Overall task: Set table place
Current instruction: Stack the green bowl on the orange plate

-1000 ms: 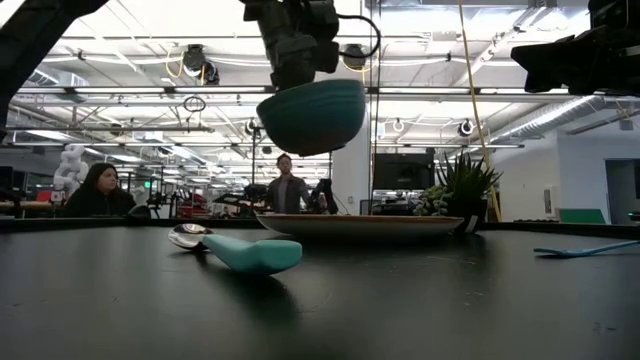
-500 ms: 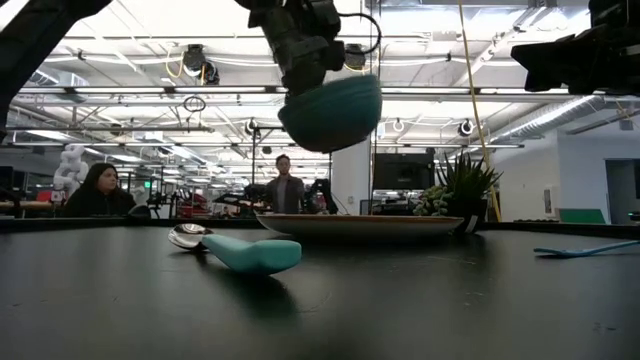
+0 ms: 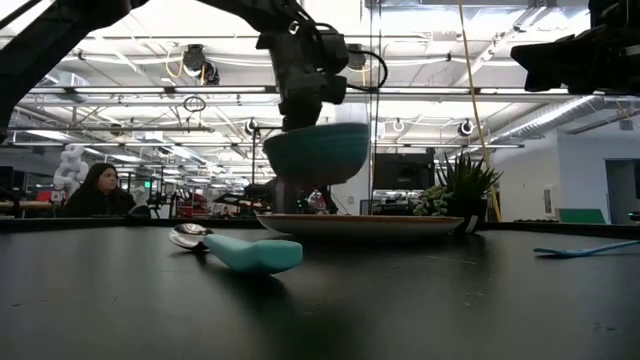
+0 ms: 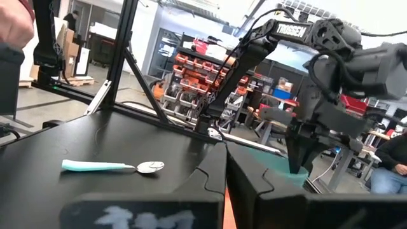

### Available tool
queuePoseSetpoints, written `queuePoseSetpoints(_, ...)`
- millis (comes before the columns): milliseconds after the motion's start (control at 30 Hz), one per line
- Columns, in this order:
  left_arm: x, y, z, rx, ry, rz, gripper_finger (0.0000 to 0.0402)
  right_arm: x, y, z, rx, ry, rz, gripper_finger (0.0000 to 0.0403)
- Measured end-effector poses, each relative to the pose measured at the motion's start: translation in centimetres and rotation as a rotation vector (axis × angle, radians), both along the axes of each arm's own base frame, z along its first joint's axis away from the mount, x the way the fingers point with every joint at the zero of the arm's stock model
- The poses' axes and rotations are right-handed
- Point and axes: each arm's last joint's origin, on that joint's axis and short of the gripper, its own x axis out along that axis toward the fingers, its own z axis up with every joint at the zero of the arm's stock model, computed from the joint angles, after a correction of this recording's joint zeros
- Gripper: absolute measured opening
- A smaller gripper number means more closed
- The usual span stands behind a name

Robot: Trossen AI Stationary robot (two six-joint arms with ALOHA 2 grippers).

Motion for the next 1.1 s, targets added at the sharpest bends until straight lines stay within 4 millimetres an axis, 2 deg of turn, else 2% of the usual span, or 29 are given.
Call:
queuePoseSetpoints(567, 1.3, 0.0, -2.8, -0.029, 0.044, -0.018, 0.0006, 0.0, 0.0, 0.0, 0.004, 0.0, 0.0, 0.0)
queuePoseSetpoints(1100, 1.9, -0.4, -4.0, -0.034, 0.067, -0.028, 0.0013, 0.0, 0.0, -0.1, 0.004, 0.007, 0.0, 0.0)
